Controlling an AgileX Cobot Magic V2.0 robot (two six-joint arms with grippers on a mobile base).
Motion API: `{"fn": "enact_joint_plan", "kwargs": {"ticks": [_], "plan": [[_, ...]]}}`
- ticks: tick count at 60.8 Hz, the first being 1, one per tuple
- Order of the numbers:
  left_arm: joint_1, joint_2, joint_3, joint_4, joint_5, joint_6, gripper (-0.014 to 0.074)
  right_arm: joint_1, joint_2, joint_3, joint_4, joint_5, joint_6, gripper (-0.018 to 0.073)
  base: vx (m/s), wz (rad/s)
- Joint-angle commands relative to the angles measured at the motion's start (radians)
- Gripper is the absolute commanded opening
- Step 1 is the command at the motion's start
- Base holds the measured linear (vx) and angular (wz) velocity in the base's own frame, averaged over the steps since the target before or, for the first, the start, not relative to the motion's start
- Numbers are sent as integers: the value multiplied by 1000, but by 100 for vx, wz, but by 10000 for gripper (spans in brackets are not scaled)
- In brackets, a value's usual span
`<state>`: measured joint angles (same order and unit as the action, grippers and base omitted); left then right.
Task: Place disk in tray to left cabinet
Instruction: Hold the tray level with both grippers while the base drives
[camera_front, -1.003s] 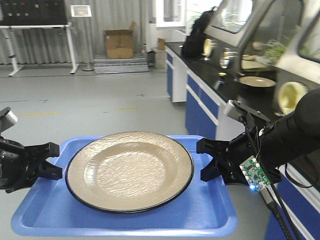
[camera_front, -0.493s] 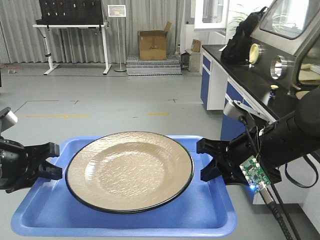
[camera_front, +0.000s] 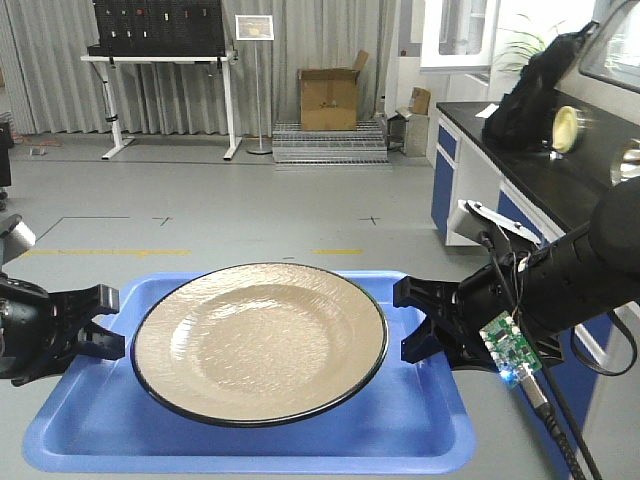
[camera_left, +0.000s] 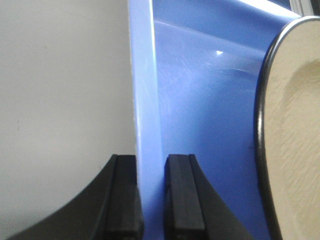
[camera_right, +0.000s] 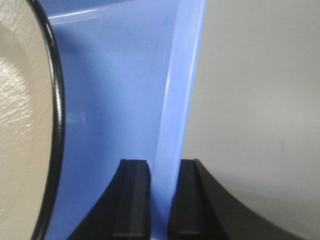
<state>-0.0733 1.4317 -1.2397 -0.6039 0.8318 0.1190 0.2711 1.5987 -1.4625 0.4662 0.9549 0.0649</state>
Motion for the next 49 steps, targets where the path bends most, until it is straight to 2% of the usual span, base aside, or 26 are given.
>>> {"fn": "enact_joint_plan", "kwargs": {"ticks": [1,49], "plan": [[-23,-44,-39,-130,-21,-7,0,19,-47,-41,116,-47,-21,-4,54,11],[-23,-44,-39,-131,-20,-7,0,19,-47,-41,116,-47,-21,-4,59,11]]}}
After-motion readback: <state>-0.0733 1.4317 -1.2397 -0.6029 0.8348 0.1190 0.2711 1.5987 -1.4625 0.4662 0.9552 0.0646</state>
